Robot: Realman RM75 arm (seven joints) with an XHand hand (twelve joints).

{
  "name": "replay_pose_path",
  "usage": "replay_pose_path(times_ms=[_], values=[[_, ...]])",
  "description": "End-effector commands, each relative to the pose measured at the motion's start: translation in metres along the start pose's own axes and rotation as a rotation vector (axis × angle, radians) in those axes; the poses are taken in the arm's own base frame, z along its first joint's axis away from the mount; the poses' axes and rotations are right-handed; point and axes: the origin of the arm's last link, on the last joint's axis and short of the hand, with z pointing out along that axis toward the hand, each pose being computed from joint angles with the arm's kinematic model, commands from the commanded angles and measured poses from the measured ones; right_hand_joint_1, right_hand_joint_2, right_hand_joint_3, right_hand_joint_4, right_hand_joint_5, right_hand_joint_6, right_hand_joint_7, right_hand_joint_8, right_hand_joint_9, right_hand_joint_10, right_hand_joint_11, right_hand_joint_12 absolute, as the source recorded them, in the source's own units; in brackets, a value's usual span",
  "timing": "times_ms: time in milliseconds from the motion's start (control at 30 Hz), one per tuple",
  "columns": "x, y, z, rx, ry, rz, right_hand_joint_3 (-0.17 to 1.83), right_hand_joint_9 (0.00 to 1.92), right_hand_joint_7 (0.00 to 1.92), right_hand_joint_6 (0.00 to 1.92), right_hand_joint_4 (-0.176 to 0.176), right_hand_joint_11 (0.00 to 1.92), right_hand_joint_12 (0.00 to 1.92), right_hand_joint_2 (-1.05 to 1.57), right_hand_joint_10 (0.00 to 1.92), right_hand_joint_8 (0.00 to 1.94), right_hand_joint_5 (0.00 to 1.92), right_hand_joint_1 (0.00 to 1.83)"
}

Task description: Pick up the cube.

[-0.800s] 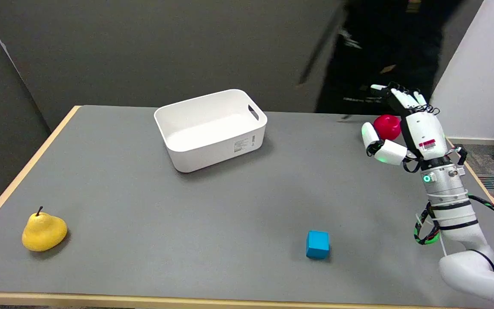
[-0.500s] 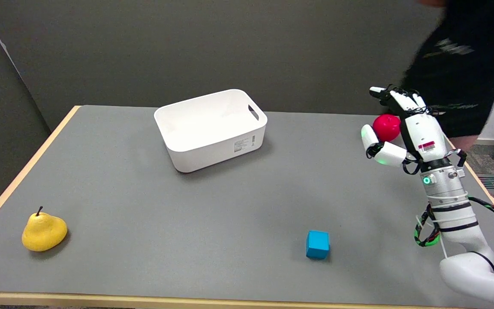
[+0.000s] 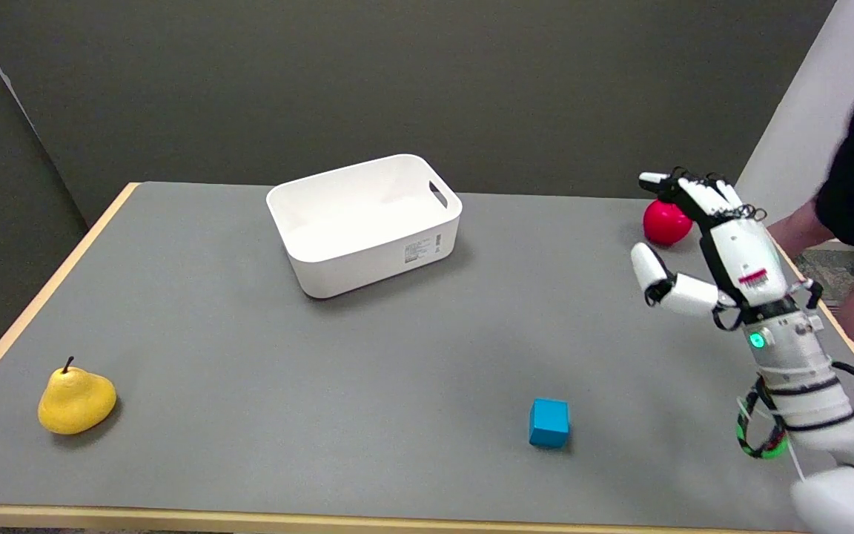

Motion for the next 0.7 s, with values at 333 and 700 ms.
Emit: replay_pose_path(times_ms=[333, 700], values=[[-0.011, -0.072, -0.144, 0.296, -0.166, 0.142, 0.87, 0.41, 0.49, 0.65, 0.089, 0.18, 1.30, 0.69, 0.96, 0.50, 0.34, 0.37], [-0.026, -0.094, -0.166, 0.361, -0.213, 0.104, 0.85, 0.41, 0.50, 0.67, 0.064, 0.18, 1.33, 0.67, 1.01, 0.53, 0.35, 0.41]])
